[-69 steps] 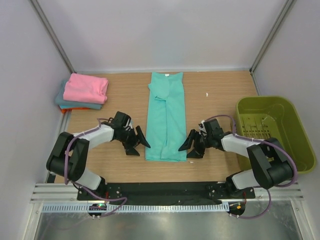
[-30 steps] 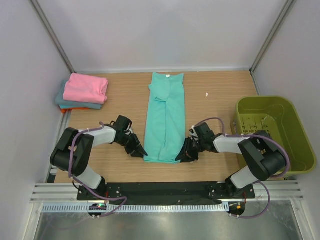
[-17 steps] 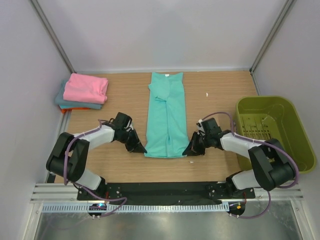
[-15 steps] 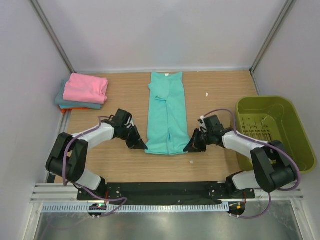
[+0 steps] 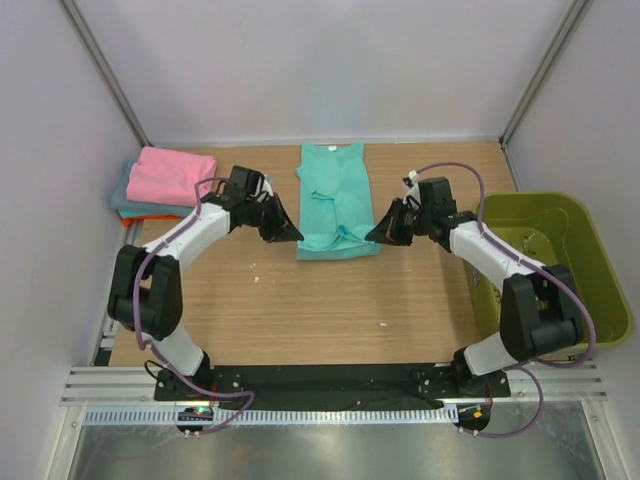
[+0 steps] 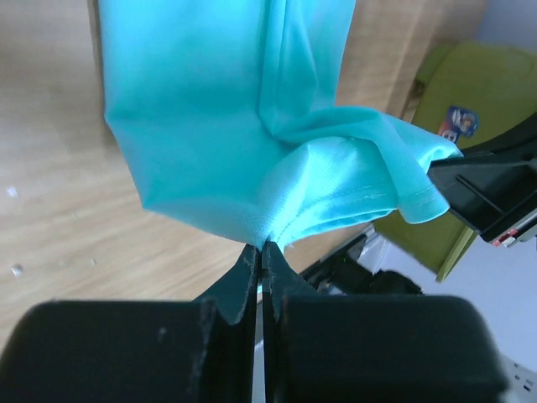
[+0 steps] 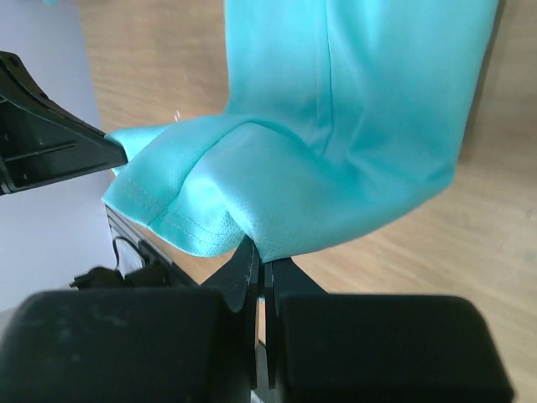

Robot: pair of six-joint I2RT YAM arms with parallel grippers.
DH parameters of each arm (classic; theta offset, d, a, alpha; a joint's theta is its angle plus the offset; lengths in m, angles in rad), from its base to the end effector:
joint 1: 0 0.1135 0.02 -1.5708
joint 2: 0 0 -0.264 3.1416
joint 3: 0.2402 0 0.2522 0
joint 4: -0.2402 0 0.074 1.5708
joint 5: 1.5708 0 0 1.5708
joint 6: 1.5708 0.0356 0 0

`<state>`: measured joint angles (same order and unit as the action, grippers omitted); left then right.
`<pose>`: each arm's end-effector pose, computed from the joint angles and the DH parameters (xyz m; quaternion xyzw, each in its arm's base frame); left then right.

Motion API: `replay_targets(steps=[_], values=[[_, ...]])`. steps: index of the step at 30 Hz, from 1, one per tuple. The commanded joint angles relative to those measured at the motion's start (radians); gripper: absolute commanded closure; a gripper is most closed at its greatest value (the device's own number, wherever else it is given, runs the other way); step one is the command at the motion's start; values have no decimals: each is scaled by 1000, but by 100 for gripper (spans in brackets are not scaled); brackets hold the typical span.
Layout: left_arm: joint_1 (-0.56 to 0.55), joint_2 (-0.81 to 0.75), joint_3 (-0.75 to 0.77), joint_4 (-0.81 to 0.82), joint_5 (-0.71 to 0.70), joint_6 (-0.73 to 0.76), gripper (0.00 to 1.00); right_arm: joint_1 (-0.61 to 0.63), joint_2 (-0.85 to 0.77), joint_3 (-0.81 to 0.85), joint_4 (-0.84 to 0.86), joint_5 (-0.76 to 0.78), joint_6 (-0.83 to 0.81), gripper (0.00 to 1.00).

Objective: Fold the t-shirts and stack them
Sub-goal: Fold the tshirt

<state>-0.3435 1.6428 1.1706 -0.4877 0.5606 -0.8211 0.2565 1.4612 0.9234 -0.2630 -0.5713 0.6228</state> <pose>0.3177 -0.1337 0.2335 -0.1359 0.9102 -0.3793 0.0963 0.2898 0.0959 0.2273 0.0579 0.8936 0.3897 0.2149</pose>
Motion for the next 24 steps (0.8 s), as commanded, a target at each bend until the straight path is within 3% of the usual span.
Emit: replay_targets(steps=[1, 12, 19, 24], values=[[44, 77, 98, 15, 10, 43, 100, -20, 71, 103, 83, -13, -25, 99], [84, 448, 521, 73, 21, 56, 100, -36, 425, 426, 170, -9, -87, 99], [84, 590, 705, 67, -11, 96, 100, -53, 605, 630, 166, 2, -106, 98], [90, 632, 756, 67, -48, 119, 100, -57, 683, 718, 182, 11, -113, 99]])
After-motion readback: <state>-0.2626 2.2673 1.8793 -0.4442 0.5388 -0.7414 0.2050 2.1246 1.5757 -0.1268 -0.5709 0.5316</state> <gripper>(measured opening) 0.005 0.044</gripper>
